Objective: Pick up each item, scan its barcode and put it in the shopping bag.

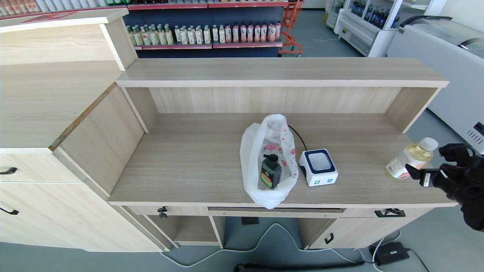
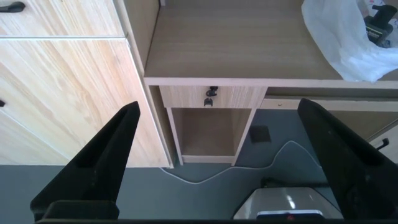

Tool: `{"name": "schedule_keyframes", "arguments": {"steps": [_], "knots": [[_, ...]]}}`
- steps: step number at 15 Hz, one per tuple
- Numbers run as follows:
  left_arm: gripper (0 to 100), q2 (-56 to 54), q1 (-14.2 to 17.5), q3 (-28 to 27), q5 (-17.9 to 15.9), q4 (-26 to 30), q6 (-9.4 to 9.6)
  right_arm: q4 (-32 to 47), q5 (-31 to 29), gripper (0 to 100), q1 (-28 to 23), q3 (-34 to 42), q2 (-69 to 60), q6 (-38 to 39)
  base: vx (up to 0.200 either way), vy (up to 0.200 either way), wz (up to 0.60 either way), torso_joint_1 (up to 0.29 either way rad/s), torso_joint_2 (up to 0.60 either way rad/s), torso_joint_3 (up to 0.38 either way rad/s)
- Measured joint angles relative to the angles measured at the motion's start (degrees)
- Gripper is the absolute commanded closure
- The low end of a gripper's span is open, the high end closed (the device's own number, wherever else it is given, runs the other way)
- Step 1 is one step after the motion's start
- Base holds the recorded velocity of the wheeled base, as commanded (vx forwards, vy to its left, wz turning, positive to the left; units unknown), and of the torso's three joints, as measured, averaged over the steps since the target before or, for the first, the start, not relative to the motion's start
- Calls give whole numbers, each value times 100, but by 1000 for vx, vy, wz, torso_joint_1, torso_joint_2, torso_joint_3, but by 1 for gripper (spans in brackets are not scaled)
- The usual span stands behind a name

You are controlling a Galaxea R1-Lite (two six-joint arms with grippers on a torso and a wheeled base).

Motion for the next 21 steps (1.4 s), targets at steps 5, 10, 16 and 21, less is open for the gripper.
{"name": "schedule_keyframes", "arguments": {"steps": [5,10,16,21], "knots": [[0,0,0,0,0,-2,2,11,-41,0,113,-316,193,44,0,0,0,0,0,0],[0,0,0,0,2,-2,-2,30,-69,0,195,-556,388,-7,0,0,0,0,0,0],[0,0,0,0,2,0,0,41,-77,0,328,-931,630,-12,0,0,0,0,0,0],[0,0,0,0,0,0,0,50,-77,0,336,-1133,807,-10,0,0,0,0,0,0]]}}
